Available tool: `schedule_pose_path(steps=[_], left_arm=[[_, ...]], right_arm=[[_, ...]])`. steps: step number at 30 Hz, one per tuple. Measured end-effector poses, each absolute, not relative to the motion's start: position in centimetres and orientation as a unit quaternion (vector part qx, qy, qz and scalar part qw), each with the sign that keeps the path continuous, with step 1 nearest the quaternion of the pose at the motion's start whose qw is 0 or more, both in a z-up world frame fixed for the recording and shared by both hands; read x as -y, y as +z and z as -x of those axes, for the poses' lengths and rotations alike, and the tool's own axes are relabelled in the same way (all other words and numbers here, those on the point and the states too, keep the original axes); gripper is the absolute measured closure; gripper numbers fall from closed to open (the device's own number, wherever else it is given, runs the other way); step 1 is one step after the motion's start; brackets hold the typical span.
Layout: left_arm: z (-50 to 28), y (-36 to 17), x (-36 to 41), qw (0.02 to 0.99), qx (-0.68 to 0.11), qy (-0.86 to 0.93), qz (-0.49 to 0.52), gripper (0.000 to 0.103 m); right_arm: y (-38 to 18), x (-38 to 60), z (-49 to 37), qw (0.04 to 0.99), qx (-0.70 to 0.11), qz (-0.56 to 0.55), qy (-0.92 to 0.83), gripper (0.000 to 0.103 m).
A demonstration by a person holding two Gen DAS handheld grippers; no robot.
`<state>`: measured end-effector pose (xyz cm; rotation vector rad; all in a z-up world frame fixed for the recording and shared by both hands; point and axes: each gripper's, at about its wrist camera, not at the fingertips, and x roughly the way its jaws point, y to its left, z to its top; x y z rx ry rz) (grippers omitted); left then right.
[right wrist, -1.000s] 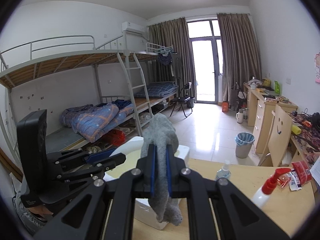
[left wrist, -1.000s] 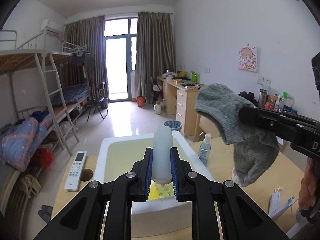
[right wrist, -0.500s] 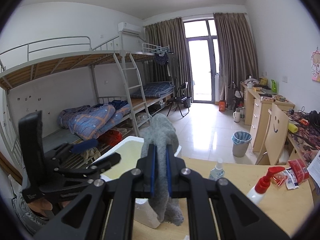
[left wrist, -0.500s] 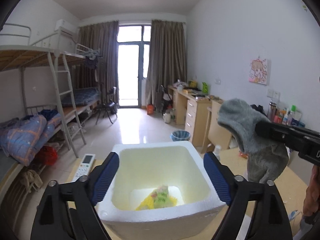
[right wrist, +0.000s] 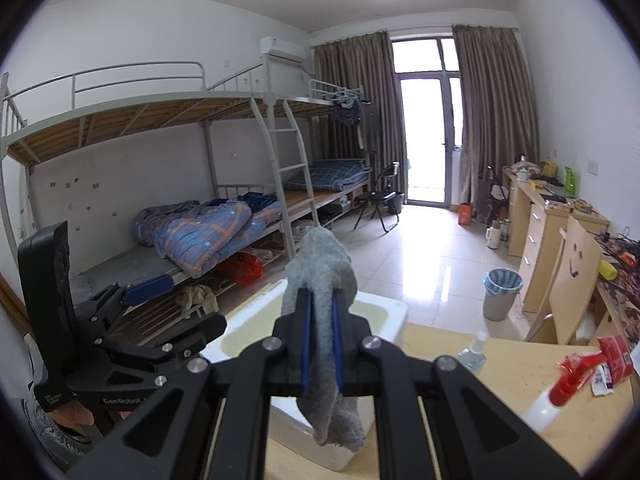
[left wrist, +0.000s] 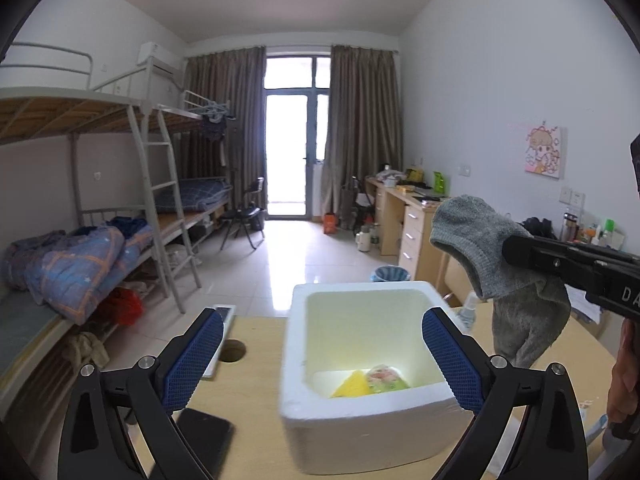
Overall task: Organize soft objects
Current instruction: 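Lower the grey sock into the box and open the right tool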
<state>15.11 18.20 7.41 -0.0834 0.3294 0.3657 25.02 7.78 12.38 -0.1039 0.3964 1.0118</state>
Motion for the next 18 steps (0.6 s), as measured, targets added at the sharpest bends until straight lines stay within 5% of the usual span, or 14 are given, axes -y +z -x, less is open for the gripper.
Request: schedule_pose_path(steps=[17,18], left_arm=[[-11.5,6.5,-22.1,0.954,-0.167,0.242,0.06,0.003],[-11.4,6.4,-22.3,0.953,-0.168,0.244,0.061,0.003]], right_arm=[[10.8,-13.2,-26.9,0.835,-0.218,0.067,0.5,0.09],[10.5,-13.5,-26.9,0.836,-0.225,0.073,0.495,0.082]])
